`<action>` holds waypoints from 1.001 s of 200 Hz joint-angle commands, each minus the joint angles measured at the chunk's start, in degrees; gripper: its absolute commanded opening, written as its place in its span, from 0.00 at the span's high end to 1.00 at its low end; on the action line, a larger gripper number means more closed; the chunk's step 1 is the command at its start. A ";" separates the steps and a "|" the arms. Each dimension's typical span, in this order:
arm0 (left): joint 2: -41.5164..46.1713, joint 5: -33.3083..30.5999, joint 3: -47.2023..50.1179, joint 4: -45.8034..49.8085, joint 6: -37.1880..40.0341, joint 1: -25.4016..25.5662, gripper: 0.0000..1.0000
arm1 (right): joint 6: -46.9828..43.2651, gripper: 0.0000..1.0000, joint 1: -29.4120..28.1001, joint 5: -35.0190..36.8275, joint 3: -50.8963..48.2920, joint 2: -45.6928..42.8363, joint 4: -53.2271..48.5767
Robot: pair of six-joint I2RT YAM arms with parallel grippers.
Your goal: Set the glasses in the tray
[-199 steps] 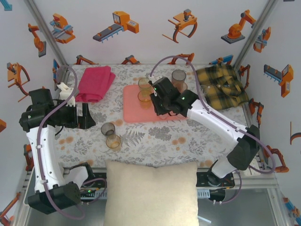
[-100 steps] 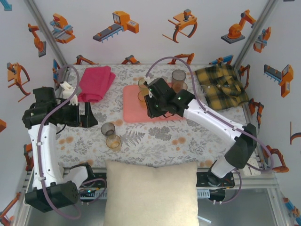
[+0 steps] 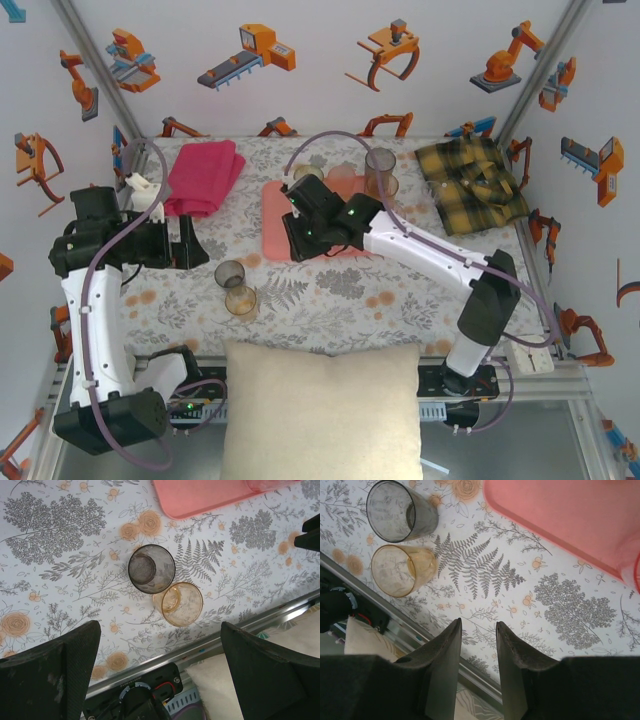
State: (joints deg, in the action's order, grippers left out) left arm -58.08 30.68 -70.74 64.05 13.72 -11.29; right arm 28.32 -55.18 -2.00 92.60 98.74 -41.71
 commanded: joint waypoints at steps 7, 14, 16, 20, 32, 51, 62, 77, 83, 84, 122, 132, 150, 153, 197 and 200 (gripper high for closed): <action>0.96 -1.80 -0.77 -1.02 -2.16 -0.49 0.03 | 1.39 0.65 -1.13 -0.64 2.33 1.62 -0.19; 1.10 -2.17 -0.89 -0.96 -2.27 -0.57 0.03 | 1.41 0.65 -1.47 -0.57 2.27 1.89 -0.04; 1.12 -2.19 -0.89 -0.97 -2.24 -0.57 0.03 | 1.44 0.65 -1.55 -0.49 2.27 1.96 0.01; 1.20 -2.20 -0.89 -1.02 -2.29 -0.53 0.02 | 1.39 0.65 -1.75 -0.38 2.25 2.11 0.12; 1.64 -1.74 -0.82 -1.07 -2.37 -0.58 0.01 | 1.33 0.65 -2.49 0.21 2.36 2.48 0.32; 2.74 -1.90 0.10 -2.12 -3.42 -0.58 0.01 | 0.72 0.65 -3.91 2.34 4.37 3.88 -1.51; 3.49 -2.26 0.75 -2.69 -3.81 -0.75 0.01 | 0.25 0.65 -4.78 2.67 5.76 5.06 -2.69; 4.00 -2.39 0.69 -2.37 -3.87 -1.01 0.01 | 0.10 0.65 -5.83 2.36 6.72 6.14 -2.92; 4.11 -2.39 0.54 -2.09 -3.66 -1.01 0.01 | 0.28 0.65 -6.26 2.19 6.81 6.48 -2.44; 4.20 -2.38 0.53 -2.09 -3.68 -1.01 0.01 | 0.35 0.65 -6.26 2.14 6.81 6.52 -2.38; 4.75 -2.02 0.08 -2.03 -3.92 -1.02 0.02 | 1.74 0.65 -7.78 0.55 8.37 10.27 -0.32; 5.31 -2.15 0.08 -2.05 -3.84 -0.97 0.03 | 1.63 0.65 -8.18 0.51 8.89 10.89 -0.12; 5.79 -2.29 0.21 -2.01 -3.78 -1.01 0.03 | 1.67 0.65 -8.46 0.25 9.77 11.88 -0.18; 5.79 -2.21 0.17 -2.00 -3.78 -0.97 0.03 | 1.77 0.65 -8.49 0.20 9.87 12.01 -0.14; 6.18 -1.68 0.34 -2.26 -3.67 -0.96 0.03 | 1.68 0.64 -9.26 -0.14 12.41 14.96 -1.84; 6.22 -1.61 0.30 -2.34 -3.63 -1.00 0.03 | 1.72 0.64 -9.38 -0.31 12.55 15.17 -1.82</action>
State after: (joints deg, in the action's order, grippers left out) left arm -52.42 28.25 -70.70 62.19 10.79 -12.03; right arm 29.17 -63.79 -1.65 102.59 112.90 -42.72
